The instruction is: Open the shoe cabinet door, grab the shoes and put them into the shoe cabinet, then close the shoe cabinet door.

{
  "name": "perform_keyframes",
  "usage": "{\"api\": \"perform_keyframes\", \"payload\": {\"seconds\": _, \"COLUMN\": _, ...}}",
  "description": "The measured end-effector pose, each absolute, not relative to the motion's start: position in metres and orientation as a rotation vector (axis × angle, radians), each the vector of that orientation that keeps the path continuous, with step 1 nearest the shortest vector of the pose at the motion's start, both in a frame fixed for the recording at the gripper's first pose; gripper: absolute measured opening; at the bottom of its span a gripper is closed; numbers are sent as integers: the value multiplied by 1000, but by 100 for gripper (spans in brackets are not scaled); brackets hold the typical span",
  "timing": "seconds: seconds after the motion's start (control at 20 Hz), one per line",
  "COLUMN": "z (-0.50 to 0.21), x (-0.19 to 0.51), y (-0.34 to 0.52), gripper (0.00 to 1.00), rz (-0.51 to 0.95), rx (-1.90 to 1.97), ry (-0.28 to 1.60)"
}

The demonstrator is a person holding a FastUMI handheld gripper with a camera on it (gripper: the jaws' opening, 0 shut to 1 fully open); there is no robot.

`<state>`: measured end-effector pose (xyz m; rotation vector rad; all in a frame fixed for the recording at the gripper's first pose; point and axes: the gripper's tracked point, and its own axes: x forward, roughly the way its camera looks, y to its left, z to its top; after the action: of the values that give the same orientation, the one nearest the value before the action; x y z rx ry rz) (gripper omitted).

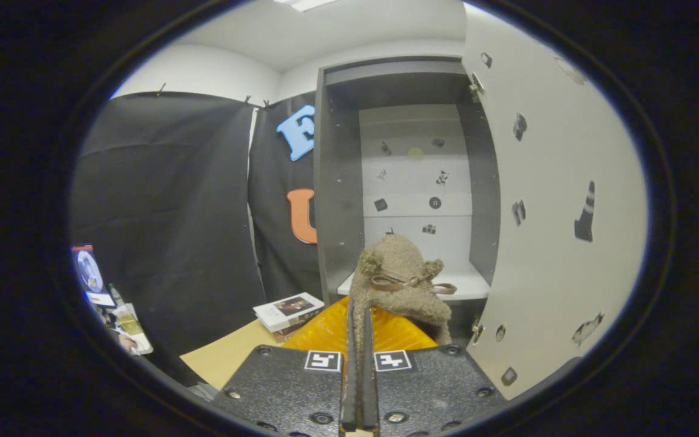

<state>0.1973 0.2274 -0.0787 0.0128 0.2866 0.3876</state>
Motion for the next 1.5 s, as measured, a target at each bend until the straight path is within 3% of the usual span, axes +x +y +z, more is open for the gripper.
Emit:
{"api": "perform_keyframes", "payload": {"seconds": 0.8, "z": -48, "x": 381, "y": 208, "gripper": 7, "rz": 147, "rx": -36, "ry": 402}}
{"api": "perform_keyframes", "payload": {"seconds": 1.15, "z": -111, "x": 465, "y": 183, "gripper": 7, "rz": 31, "rx": -139, "ry": 517}}
{"api": "perform_keyframes", "payload": {"seconds": 1.5, "z": -177, "x": 527, "y": 188, "gripper": 7, "rz": 74, "rx": -178, "ry": 597}}
